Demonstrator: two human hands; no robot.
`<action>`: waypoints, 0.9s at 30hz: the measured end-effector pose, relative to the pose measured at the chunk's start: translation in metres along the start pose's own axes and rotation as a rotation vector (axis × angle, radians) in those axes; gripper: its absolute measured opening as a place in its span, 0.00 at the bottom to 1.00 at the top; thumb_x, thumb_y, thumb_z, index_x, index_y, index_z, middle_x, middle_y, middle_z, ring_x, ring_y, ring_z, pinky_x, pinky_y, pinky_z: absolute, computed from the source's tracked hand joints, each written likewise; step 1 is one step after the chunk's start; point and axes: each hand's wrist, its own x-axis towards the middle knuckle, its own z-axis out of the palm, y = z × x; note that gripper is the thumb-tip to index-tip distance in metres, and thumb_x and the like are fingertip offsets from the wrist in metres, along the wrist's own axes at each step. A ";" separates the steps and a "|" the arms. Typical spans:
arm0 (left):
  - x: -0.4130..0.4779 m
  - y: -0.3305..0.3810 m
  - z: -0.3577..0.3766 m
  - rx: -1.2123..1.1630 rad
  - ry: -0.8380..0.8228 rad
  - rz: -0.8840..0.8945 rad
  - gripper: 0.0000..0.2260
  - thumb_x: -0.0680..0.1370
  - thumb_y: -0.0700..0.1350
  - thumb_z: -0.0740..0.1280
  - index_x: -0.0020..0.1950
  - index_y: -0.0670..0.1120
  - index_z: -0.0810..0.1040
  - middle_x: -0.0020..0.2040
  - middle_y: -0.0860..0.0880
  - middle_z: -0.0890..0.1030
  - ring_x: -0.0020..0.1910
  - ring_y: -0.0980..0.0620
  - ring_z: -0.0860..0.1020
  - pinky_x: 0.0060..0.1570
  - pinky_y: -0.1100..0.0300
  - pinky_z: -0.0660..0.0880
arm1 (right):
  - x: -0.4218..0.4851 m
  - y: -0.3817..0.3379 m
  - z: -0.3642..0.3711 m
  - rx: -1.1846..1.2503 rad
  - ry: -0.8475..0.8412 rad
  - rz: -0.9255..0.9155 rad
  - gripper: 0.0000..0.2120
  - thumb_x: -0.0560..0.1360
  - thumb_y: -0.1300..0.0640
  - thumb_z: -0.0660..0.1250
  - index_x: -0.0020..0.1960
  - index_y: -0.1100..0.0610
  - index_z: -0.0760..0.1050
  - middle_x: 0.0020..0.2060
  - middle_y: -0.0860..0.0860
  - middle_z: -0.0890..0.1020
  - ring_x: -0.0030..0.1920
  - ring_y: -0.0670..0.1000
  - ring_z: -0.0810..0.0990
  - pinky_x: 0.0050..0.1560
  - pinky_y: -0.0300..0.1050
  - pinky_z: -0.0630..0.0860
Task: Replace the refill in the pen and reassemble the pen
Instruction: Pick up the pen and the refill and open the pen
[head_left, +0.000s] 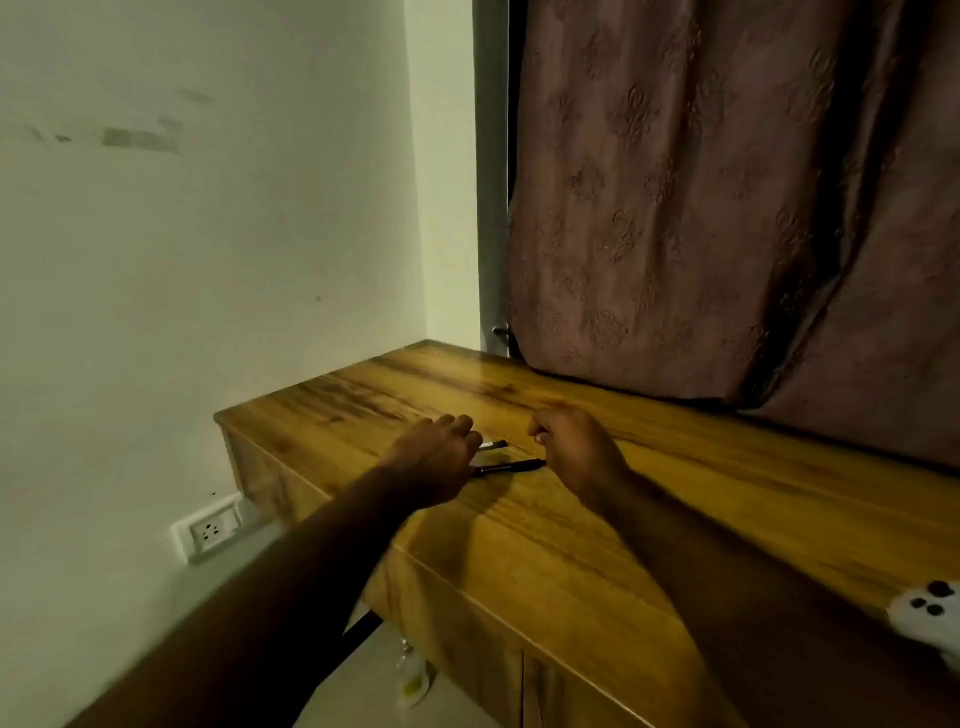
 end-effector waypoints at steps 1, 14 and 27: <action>0.000 -0.002 0.007 0.014 -0.033 -0.014 0.18 0.80 0.52 0.60 0.67 0.45 0.70 0.62 0.44 0.73 0.57 0.45 0.73 0.53 0.51 0.72 | 0.002 0.006 0.011 0.022 0.008 0.047 0.12 0.77 0.64 0.63 0.54 0.50 0.78 0.51 0.51 0.81 0.49 0.51 0.78 0.49 0.50 0.79; 0.001 -0.013 0.078 -0.529 0.138 -0.272 0.13 0.75 0.52 0.62 0.53 0.48 0.80 0.49 0.45 0.77 0.48 0.45 0.74 0.47 0.52 0.72 | 0.010 0.045 0.054 0.058 -0.031 0.219 0.06 0.76 0.56 0.67 0.50 0.51 0.81 0.50 0.49 0.79 0.57 0.53 0.74 0.59 0.52 0.72; 0.000 -0.011 0.081 -0.556 0.217 -0.278 0.10 0.76 0.50 0.68 0.54 0.48 0.79 0.50 0.48 0.79 0.51 0.48 0.75 0.50 0.52 0.73 | 0.009 0.028 0.054 0.436 -0.059 0.197 0.02 0.73 0.61 0.72 0.45 0.57 0.82 0.40 0.51 0.83 0.42 0.49 0.78 0.45 0.43 0.74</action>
